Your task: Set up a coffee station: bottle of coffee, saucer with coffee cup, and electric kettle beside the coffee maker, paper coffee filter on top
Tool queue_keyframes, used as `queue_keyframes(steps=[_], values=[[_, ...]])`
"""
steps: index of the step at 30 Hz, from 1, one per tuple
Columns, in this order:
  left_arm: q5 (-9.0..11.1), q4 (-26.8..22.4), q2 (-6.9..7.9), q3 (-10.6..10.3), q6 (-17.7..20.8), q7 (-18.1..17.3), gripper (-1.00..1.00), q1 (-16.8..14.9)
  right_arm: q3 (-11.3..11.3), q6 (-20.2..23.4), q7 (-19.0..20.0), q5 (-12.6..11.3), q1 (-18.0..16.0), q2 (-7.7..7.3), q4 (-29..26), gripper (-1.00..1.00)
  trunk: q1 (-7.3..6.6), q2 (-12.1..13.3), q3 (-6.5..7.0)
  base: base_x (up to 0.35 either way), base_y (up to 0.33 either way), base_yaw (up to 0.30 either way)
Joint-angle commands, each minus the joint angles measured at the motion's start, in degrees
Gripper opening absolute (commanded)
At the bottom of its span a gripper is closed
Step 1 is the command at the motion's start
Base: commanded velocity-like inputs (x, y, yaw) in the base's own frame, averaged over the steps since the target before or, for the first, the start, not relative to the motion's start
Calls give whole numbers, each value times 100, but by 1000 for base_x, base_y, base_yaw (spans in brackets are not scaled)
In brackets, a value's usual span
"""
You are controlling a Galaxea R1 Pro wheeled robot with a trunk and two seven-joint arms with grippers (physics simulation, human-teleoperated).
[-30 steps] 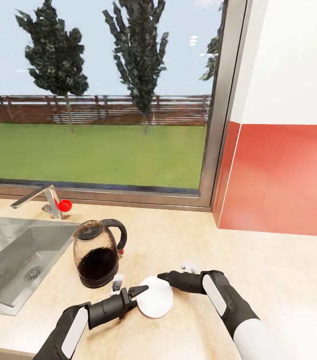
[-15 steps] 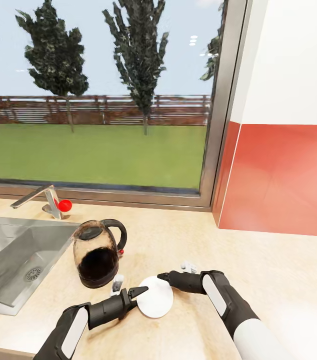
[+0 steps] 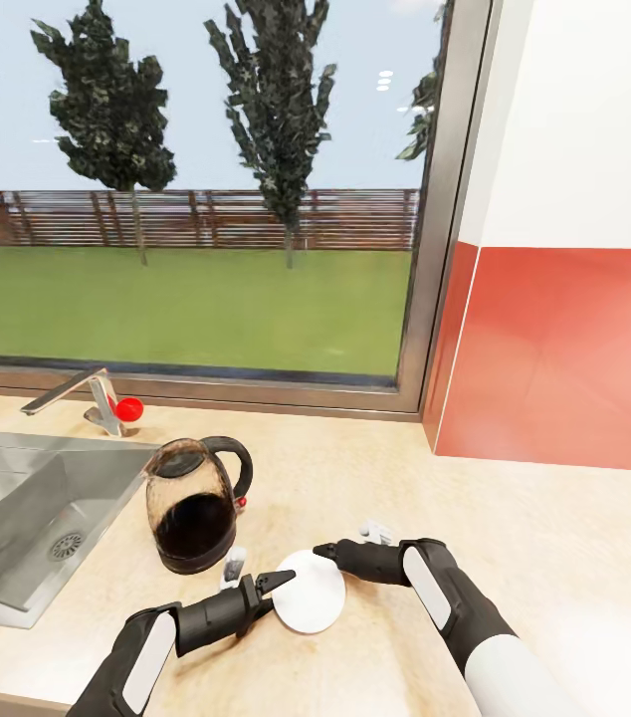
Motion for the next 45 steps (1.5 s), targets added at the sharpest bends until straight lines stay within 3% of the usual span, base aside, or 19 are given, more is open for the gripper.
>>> queue_keyframes(steps=[1,34,45], values=[[-85,5,-7,14,6,-9,100,-4,1,22,8,37,-4,-1,-2,100,4,-11,-14,0,0,0],[-85,6,-3,12,6,-1,100,-4,18,31,25,37,-4,38,-2,100,4,-11,-14,0,0,0],[-85,7,-3,12,6,5,100,-4,19,31,34,36,-4,182,-2,100,4,-11,-14,0,0,0]])
